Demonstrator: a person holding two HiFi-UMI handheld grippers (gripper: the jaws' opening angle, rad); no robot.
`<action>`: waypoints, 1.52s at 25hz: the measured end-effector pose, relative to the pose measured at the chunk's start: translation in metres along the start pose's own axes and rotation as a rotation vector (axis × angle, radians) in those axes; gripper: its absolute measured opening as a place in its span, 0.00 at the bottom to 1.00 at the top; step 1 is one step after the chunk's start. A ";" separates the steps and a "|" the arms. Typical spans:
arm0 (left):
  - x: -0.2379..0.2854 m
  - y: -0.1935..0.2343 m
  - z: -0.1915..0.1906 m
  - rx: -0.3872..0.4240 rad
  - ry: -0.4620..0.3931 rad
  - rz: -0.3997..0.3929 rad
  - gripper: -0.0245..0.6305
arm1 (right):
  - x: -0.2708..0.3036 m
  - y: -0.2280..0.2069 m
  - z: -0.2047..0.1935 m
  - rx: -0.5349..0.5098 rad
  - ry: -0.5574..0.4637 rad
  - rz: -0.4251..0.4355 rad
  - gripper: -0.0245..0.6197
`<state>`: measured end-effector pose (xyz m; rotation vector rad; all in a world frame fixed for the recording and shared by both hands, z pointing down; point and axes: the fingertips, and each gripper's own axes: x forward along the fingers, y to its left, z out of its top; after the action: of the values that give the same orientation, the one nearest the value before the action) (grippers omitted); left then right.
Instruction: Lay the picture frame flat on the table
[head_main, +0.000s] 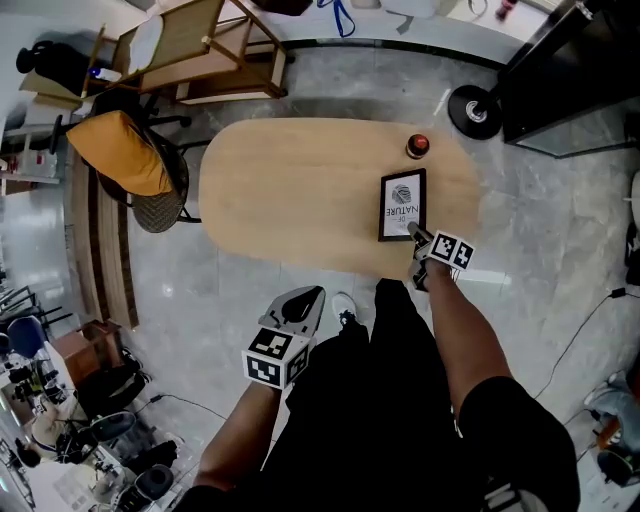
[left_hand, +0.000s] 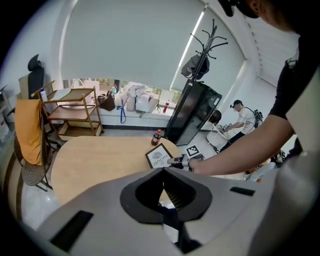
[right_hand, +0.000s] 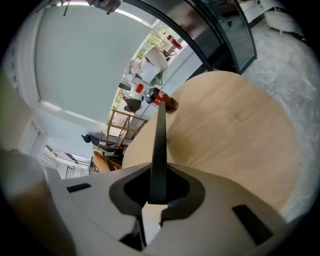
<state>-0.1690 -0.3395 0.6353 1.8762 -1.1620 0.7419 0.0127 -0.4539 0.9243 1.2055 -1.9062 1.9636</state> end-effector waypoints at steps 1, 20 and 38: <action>0.002 0.005 -0.002 -0.018 0.013 0.014 0.04 | 0.007 -0.005 0.001 0.006 0.002 -0.002 0.07; 0.026 0.025 -0.009 -0.142 0.067 0.053 0.04 | 0.047 -0.092 -0.074 -0.893 0.769 -0.331 0.42; -0.010 0.011 0.006 -0.056 -0.076 0.035 0.04 | -0.004 -0.073 -0.061 -0.847 0.709 -0.404 0.38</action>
<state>-0.1825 -0.3433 0.6275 1.8558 -1.2536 0.6559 0.0339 -0.3849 0.9857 0.4865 -1.6230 0.9684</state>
